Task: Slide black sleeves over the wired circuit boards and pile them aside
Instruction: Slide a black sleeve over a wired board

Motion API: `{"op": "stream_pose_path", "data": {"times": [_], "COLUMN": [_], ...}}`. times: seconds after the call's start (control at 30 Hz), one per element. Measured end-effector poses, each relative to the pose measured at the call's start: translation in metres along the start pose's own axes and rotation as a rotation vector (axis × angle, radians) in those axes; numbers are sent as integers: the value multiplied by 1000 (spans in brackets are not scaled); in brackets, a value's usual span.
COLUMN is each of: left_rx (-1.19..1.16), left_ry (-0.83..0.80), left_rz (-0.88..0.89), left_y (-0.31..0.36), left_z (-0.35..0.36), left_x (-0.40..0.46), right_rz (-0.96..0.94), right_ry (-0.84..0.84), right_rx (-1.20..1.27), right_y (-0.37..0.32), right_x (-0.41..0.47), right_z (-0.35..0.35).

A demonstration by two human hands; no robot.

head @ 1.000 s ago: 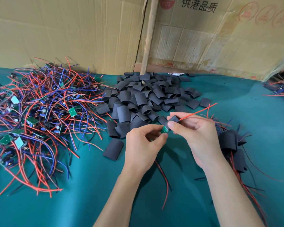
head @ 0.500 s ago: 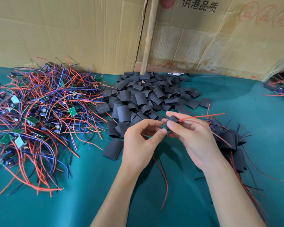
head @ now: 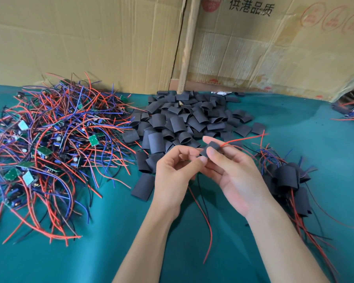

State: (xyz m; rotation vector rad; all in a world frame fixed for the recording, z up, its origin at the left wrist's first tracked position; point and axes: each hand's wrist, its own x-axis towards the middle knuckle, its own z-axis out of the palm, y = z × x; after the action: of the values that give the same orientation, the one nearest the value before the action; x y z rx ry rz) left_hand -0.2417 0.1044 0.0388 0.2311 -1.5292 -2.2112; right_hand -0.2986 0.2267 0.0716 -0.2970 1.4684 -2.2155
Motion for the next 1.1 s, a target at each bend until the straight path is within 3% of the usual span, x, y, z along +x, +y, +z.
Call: {"op": "stream_pose_path", "data": {"times": [0.17, 0.3, 0.5, 0.63, 0.73, 0.8, 0.87, 1.0, 1.1], "left_rx": [3, 23, 92, 595, 1014, 1188, 1222, 1161, 1058], "left_ry": [-5, 81, -83, 37, -21, -64, -42, 68, 157], "left_rz": [-14, 7, 2, 100, 127, 118, 124, 175, 226], "left_y": [0, -2, 5, -1, -1, -2, -4, -5, -7], "left_z": [1, 2, -2, -8, -8, -4, -2, -6, -6], "left_x": [-1, 0, 0, 0, -5, -9, -8, -5, -5], "right_rz": [-35, -27, -102, -117, 10, 136, 135, -230, -277], "right_ry": [-21, -47, 162, 435, 564, 607, 646, 604, 354], "right_rx": [-89, -185, -281, -729, -1253, -1595, -1656, -1558, -1520], "right_y": [-3, -3, -23, -67, -95, -100, -102, -98, -70], "right_x": [-1, -6, -12, -28, -36, -39, -40, -40, -26], "right_z": [-1, 7, -5, -61, -98, -113, -117, -88, -42]}}
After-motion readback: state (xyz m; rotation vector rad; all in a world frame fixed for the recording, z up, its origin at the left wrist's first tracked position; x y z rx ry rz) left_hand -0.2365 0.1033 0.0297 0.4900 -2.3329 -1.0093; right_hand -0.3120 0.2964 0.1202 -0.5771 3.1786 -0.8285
